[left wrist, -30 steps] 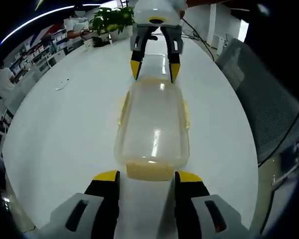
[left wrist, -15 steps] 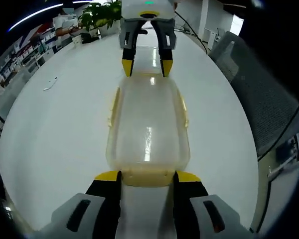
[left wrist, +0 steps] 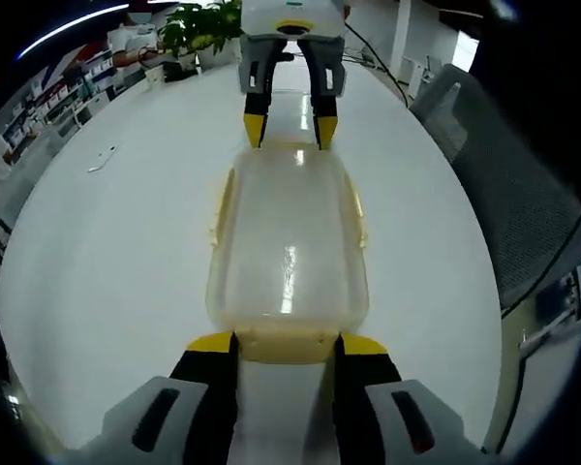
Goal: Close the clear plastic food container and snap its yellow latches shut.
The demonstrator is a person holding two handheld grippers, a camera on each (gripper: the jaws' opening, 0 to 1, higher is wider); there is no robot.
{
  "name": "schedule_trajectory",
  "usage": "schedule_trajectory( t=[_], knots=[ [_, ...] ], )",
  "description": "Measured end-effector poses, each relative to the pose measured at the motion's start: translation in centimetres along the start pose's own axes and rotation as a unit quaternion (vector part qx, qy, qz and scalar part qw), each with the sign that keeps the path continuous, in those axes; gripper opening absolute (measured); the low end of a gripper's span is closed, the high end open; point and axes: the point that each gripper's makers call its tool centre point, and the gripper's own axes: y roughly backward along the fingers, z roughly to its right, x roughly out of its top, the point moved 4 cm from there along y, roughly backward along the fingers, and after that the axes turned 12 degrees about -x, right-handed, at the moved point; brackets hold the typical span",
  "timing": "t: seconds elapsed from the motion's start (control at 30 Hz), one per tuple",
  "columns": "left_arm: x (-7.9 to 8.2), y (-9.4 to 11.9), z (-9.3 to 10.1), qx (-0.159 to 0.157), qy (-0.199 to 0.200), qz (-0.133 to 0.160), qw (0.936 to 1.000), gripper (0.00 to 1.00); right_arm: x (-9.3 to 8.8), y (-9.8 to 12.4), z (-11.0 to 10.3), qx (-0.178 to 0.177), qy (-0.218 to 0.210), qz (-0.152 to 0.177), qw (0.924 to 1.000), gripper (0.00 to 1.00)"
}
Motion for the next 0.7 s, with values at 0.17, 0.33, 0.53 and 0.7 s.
schedule_trajectory(
  t=[0.17,0.33,0.53,0.7],
  knots=[
    [0.2,0.0,0.3,-0.005,0.004,-0.003,1.0,0.32,-0.1,0.1,-0.2,0.004,0.002,-0.001,1.0,0.35],
    [0.2,0.1,0.6,-0.005,0.002,-0.01,0.9999,0.32,0.1,0.4,-0.5,0.003,0.011,-0.001,0.9999,0.35],
    [0.3,0.9,1.0,-0.001,0.005,-0.01,0.9999,0.32,0.6,0.9,-0.3,0.001,0.014,0.003,0.9999,0.35],
    [0.7,1.5,1.3,0.003,0.003,-0.013,0.9999,0.32,0.8,1.7,-0.3,0.0,0.017,0.005,0.9998,0.35]
  ],
)
